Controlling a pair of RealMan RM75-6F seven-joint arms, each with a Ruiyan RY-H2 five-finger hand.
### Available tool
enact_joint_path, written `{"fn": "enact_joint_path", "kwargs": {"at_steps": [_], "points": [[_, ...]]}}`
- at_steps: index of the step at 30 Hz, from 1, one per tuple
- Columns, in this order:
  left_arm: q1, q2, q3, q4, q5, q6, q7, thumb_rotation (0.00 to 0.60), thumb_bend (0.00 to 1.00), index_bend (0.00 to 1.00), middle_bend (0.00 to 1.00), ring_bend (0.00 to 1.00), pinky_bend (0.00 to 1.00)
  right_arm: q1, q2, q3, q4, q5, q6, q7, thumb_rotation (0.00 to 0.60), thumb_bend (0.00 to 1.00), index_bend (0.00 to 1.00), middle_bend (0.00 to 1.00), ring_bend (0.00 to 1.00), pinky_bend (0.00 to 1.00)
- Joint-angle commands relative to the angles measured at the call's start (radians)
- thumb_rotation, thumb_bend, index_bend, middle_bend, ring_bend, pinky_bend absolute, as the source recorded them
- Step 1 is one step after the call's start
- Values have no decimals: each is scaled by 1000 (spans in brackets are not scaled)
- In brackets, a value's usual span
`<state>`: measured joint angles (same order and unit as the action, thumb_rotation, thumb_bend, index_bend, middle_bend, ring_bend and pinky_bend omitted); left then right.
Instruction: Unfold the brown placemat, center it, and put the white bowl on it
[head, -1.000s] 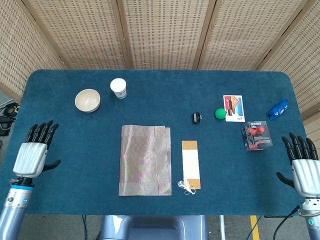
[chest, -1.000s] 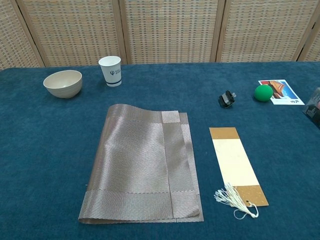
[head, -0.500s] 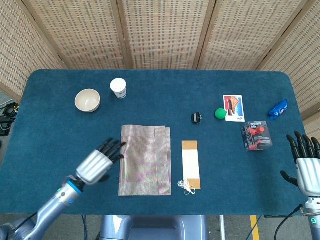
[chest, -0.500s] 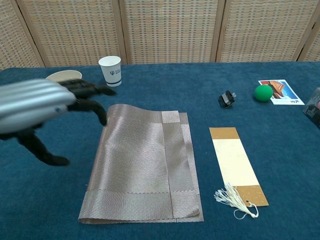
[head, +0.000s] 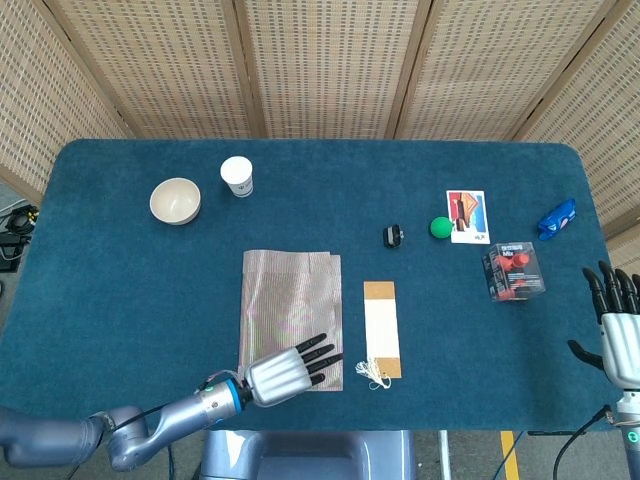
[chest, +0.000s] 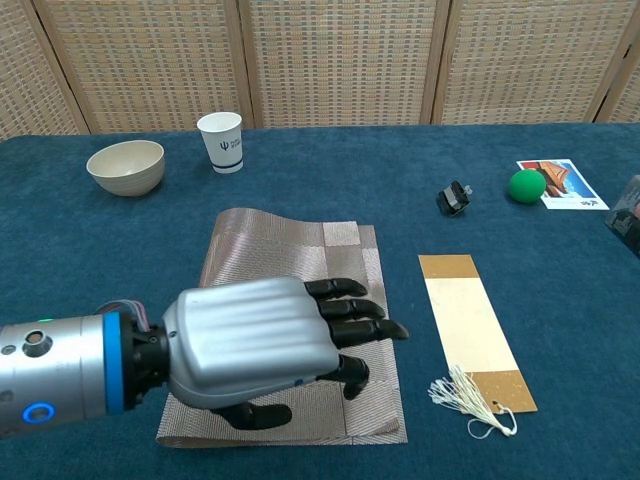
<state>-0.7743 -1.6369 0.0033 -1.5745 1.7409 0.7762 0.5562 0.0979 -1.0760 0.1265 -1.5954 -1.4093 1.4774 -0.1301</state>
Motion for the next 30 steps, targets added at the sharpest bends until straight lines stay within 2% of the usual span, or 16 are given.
{"fn": "enact_joint_path", "kwargs": {"at_steps": [1, 6, 17, 30], "points": [[-33, -25, -5, 26, 13, -25, 13, 600, 368, 316, 0, 0, 0, 0, 0, 1, 2, 4, -2, 2, 600, 0, 51, 0, 0, 0], [-73, -53, -22, 54, 23, -45, 41, 600, 368, 309, 0, 0, 0, 3, -1, 4, 8, 18, -13, 5, 600, 0, 51, 0, 0, 0], [-131, -138, -22, 157, 27, -80, 86, 600, 372, 298, 0, 0, 0, 7, 0, 3, 14, 26, -28, 12, 600, 0, 51, 0, 0, 0], [-164, -181, 0, 208, 31, -65, 66, 600, 372, 361, 0, 0, 0, 9, 0, 5, 19, 34, -34, 21, 600, 0, 52, 0, 0, 0]]}}
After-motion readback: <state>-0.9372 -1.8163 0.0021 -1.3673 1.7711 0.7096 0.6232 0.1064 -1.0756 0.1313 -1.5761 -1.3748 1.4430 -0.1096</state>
